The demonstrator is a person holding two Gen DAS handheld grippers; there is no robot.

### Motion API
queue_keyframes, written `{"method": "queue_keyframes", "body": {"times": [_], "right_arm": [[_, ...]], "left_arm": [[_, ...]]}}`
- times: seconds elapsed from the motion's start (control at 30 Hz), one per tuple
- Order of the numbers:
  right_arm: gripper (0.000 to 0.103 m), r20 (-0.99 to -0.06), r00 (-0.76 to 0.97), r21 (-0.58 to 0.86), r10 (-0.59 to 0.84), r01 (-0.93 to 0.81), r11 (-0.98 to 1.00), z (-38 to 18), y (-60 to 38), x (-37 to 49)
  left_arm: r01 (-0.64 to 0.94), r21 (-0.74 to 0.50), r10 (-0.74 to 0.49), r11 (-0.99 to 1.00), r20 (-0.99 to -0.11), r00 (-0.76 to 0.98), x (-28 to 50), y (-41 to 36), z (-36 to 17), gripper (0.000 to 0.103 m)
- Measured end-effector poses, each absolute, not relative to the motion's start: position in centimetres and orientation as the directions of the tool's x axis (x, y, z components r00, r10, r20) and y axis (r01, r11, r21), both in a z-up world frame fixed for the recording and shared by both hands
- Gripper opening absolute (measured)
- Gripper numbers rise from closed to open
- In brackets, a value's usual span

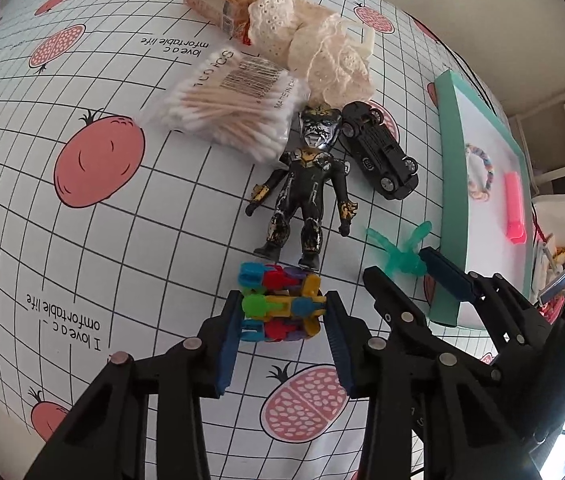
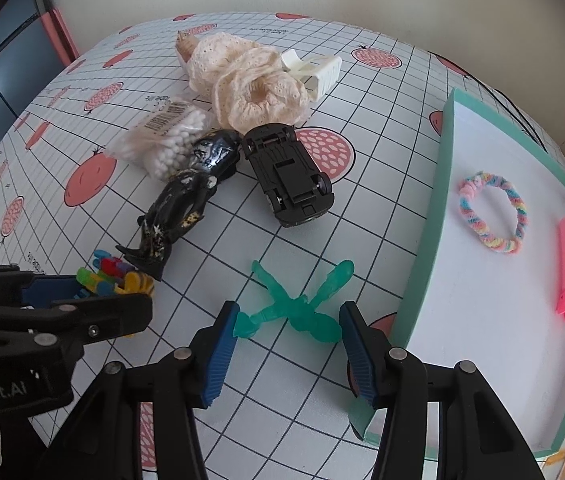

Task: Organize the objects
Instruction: 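Carry the block toy into the tray while the right tool grips the green plastic piece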

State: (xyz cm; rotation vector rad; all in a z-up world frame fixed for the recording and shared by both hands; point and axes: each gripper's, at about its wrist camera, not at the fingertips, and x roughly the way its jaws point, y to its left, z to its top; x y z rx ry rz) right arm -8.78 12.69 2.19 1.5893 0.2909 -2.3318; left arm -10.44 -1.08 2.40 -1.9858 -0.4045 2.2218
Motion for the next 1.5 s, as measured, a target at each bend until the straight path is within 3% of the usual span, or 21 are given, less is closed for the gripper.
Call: {"method": "queue_keyframes", "body": {"times": [0.67,0.77,1.13,1.37,1.5], "right_arm": [[0.054,-0.88,-0.446,0.002,-0.161,0.336,-0.942,6.5,14.0,-7.4],[0.054,-0.873,-0.461,0.006,-0.158,0.314,-0.949,6.8,15.0,-7.4],[0.054,-0.853,-0.519,-0.016,-0.047,0.117,-0.993,7.3,21.9,-7.2],[0.054,-0.852,-0.522,-0.04,0.051,-0.034,-0.999,6.7,27.8,-6.9],[0.054,-0.864,-0.493,-0.052,0.107,-0.124,-0.991,5.8,30.8,-6.8]], "left_arm": [[0.023,-0.378,0.356,-0.926,-0.889,-0.287,-8.3,-1.7,7.9,0.04],[0.016,-0.379,0.354,-0.925,-0.877,-0.326,-13.0,2.3,6.6,0.04],[-0.075,-0.428,0.417,-0.901,-0.804,-0.423,-10.9,4.2,10.6,0.04],[-0.128,-0.474,0.482,-0.871,-0.775,-0.409,-11.3,8.4,10.1,0.04],[-0.184,-0.44,0.475,-0.879,-0.777,-0.414,-11.5,11.3,9.7,0.04]]}}
